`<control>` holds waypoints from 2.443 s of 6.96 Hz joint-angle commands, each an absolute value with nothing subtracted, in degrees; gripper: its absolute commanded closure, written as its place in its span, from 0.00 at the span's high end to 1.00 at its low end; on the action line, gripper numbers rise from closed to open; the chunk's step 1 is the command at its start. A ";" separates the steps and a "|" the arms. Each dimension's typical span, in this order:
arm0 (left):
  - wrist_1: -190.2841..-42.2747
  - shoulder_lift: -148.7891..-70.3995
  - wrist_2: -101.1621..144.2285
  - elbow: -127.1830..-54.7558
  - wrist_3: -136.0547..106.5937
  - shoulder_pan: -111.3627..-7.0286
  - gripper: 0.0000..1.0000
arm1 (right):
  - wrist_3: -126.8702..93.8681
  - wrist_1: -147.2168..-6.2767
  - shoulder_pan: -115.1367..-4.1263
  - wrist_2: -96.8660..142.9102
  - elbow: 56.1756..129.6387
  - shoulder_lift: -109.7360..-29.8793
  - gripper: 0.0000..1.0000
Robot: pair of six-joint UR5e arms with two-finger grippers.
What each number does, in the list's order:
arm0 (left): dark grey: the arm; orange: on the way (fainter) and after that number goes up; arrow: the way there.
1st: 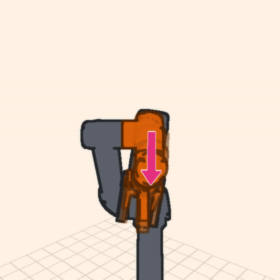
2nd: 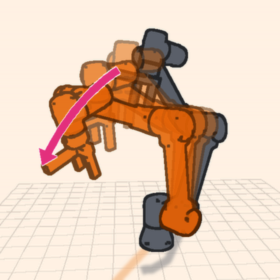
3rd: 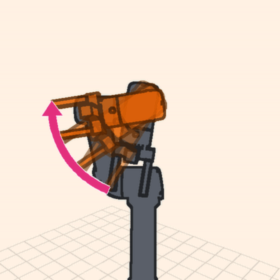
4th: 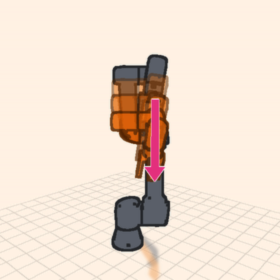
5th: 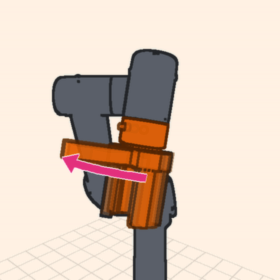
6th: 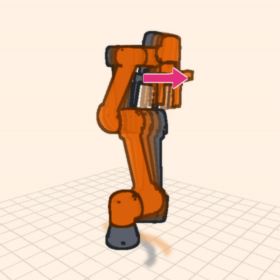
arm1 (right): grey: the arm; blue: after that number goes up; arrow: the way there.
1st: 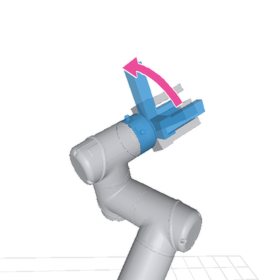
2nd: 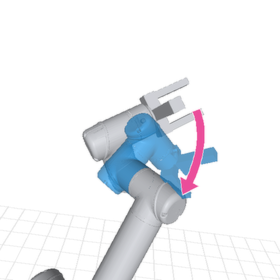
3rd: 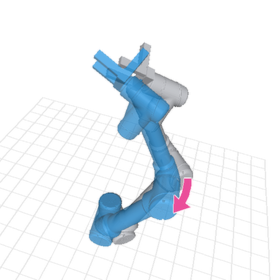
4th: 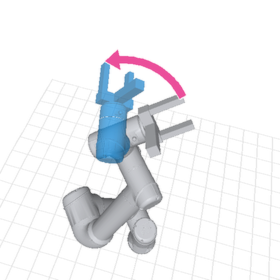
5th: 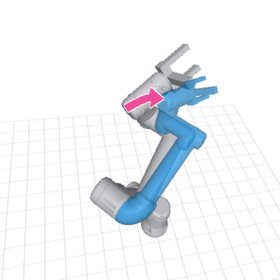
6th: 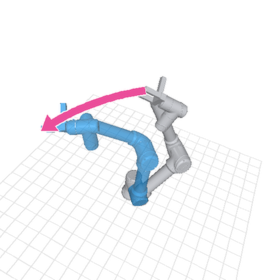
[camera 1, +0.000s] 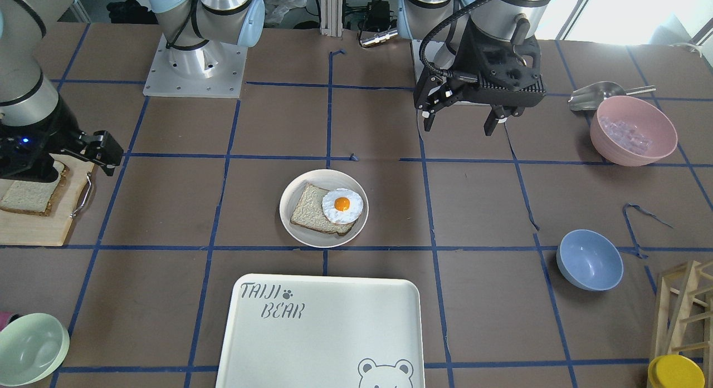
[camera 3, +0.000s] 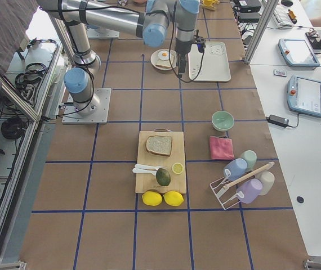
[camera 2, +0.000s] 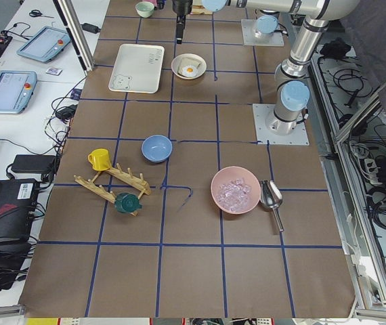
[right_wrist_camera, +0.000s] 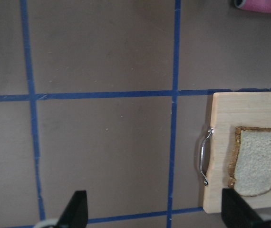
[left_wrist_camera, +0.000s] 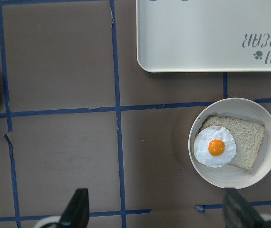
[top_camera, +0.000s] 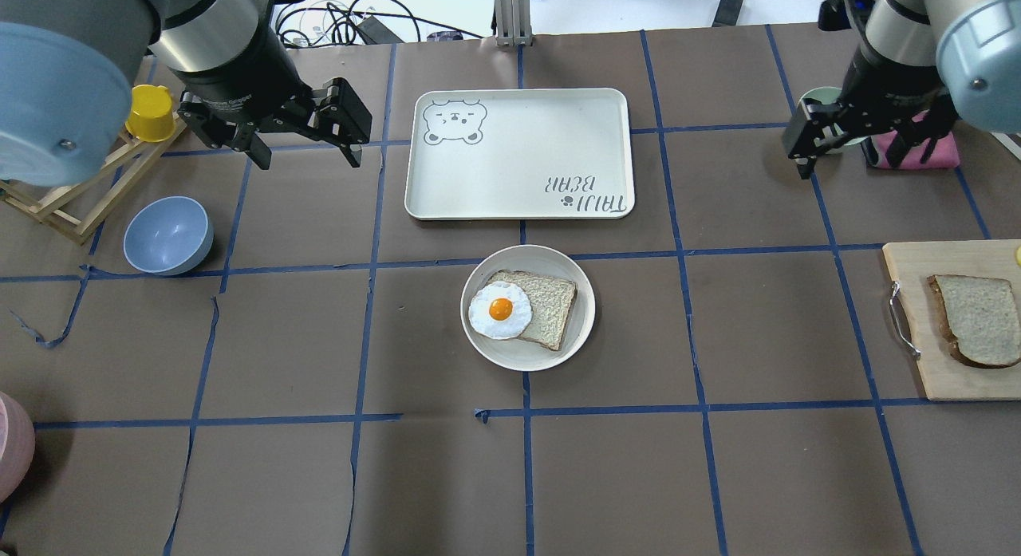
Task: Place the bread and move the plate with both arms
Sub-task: 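Move the right gripper over the bread slice on the wooden board, then lower the right gripper and grasp the bread slice on the board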
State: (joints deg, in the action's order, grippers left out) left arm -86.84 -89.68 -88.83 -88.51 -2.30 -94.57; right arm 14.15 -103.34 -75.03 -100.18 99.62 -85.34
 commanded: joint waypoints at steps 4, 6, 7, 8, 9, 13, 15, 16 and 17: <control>-86.84 -89.74 -88.77 -88.51 -2.29 -94.57 1.00 | 27.60 -130.77 -59.60 -106.08 114.96 -75.43 1.00; -86.84 -89.74 -88.77 -88.51 -2.29 -94.57 1.00 | 29.35 -130.78 -55.92 -107.22 115.05 -72.34 0.93; -86.84 -89.74 -88.77 -88.51 -2.29 -94.57 1.00 | 29.53 -130.69 -55.55 -107.57 115.40 -71.46 0.88; -86.84 -89.74 -88.77 -88.51 -2.29 -94.48 1.00 | 29.53 -130.78 -55.55 -108.27 116.36 -71.11 0.84; -86.84 -89.74 -88.77 -88.51 -2.29 -94.57 1.00 | 29.53 -130.87 -55.55 -108.28 116.54 -71.02 0.81; -86.84 -89.74 -88.68 -88.51 -2.29 -94.48 1.00 | 29.62 -130.78 -55.55 -110.73 116.63 -71.02 0.34; -86.84 -89.74 -88.68 -88.51 -2.29 -94.48 1.00 | 29.62 -130.43 -55.55 -111.01 116.63 -71.02 0.08; -86.75 -89.74 -88.68 -88.51 -2.29 -94.48 1.00 | 29.45 -130.26 -55.55 -111.01 116.46 -71.36 0.00; -86.75 -89.74 -88.68 -88.51 -2.29 -94.48 1.00 | 29.62 -130.25 -55.55 -110.92 116.54 -71.45 0.00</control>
